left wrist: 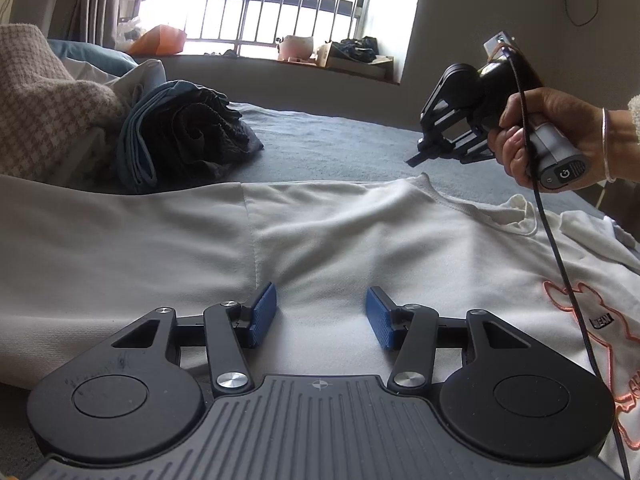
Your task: Fold clothes
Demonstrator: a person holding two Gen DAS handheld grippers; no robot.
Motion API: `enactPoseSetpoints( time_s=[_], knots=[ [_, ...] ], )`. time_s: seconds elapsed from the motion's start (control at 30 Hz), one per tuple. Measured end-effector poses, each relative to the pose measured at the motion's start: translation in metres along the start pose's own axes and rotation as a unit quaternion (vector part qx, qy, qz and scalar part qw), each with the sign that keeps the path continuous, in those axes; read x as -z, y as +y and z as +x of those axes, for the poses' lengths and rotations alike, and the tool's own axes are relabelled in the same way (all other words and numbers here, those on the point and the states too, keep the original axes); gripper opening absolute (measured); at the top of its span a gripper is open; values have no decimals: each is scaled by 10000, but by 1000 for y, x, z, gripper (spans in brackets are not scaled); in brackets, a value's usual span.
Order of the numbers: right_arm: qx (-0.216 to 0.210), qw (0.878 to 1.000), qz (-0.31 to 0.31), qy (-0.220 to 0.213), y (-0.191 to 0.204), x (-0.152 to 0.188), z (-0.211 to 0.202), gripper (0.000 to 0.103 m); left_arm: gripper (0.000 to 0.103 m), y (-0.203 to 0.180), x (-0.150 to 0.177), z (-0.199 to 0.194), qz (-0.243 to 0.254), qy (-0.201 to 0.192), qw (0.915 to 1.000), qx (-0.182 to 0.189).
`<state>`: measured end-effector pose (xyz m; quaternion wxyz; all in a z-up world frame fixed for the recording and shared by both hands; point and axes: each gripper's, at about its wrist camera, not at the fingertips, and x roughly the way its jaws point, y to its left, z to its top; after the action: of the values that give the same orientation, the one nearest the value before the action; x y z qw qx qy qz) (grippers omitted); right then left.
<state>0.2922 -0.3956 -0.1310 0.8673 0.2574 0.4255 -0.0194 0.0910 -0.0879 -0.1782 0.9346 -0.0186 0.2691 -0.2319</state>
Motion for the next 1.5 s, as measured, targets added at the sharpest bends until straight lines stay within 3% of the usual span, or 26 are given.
enactPoseSetpoints(
  time_s=[0.17, 0.3, 0.43, 0.53, 0.67, 0.77, 0.9, 1.03, 1.2, 1.33, 1.5],
  knots=[
    [-369, 9990, 219, -99, -14, 1, -30, 1, 50, 0, 0, 1, 1, 6, 10000, 0],
    [-621, 9967, -18, 519, -20, 15, -54, 2, 50, 0, 0, 1, 10, 10, 10000, -9],
    [-388, 9901, -264, 1319, -22, 40, -36, 3, 50, -1, 0, 1, 39, 24, 10000, -36],
    [-72, 9923, -152, 1224, -26, 48, -13, 2, 51, -2, -1, 2, 74, 47, 9999, -62],
    [208, 9985, 467, 197, -37, 36, -21, 2, 51, -3, -1, 2, 95, 67, 9999, -82],
    [134, 9946, 1005, -228, -56, 31, -57, 2, 51, -3, -2, 3, 111, 86, 9999, -98],
    [95, 9906, 1245, -556, -87, 26, -125, 3, 51, -4, -3, 3, 130, 118, 9998, -108],
    [306, 9851, 1490, -798, -123, 25, -186, 16, 52, -1, -9, 0, 78, 187, 9998, -16],
    [720, 9830, 1557, -660, -152, 29, -211, 18, 52, 0, -23, -13, -36, 56, 9999, -118],
    [625, 9855, 1516, -438, -148, 23, -190, 18, 54, -7, -35, -16, -10, -128, 9999, 80],
    [577, 9914, 1178, 23, -119, -1, -136, 19, 54, -21, -28, 8, -35, 165, 9993, 346]
  ],
)
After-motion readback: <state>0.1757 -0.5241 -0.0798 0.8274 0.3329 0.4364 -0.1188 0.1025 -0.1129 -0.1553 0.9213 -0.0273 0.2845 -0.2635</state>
